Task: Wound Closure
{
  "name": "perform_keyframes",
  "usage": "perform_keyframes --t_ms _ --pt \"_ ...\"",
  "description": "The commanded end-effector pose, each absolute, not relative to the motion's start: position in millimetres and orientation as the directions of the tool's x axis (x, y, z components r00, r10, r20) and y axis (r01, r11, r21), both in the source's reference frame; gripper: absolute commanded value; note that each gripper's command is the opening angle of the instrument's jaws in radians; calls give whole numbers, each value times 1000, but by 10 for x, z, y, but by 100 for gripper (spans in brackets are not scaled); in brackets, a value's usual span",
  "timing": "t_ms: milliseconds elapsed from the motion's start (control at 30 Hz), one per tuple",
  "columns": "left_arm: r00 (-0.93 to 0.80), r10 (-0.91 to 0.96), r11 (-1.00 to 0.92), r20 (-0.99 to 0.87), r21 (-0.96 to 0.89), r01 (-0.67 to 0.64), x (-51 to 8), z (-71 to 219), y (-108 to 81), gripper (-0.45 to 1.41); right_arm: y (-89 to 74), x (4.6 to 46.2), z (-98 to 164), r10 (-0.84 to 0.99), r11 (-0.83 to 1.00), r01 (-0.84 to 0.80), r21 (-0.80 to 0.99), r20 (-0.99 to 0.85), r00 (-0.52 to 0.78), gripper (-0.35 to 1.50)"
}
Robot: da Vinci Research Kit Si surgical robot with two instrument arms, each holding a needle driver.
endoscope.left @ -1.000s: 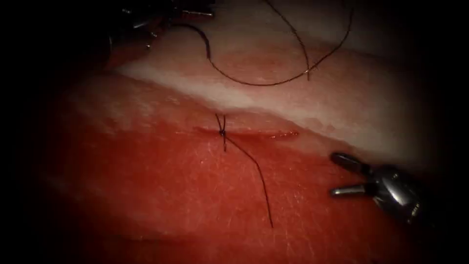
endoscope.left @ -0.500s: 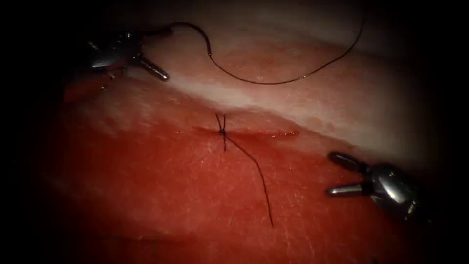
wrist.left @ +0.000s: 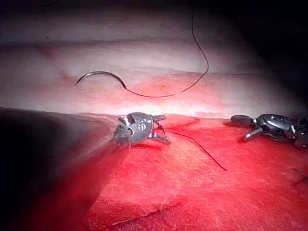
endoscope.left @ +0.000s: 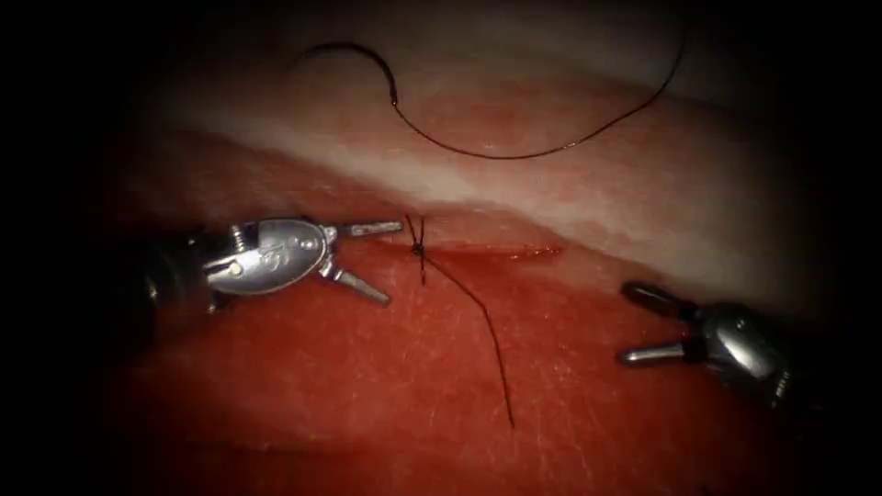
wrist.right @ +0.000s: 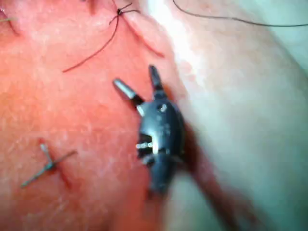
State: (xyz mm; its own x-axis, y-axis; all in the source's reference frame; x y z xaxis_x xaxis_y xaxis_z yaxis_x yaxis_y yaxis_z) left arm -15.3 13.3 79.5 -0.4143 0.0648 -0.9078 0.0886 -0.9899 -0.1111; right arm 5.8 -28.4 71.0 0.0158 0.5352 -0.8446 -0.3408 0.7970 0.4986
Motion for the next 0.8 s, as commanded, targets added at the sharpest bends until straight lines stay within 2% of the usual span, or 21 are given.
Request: perform_keyframes --t_ms 33,300,367,800 --pt "-420 37 -991 -907 -87 102 -163 804 130 20 -287 63 714 532 800 -338 496 -846 16 148" --pt "-419 -89 -989 -904 31 145 -194 816 95 12 -279 63 706 506 814 -343 468 -862 23 148" --pt "-406 -112 -986 -907 50 161 -202 816 86 2 -275 63 702 498 816 -347 462 -867 19 148" --pt "-416 -179 -976 -892 108 189 -236 822 57 5 -269 71 694 490 819 -353 453 -871 19 148"
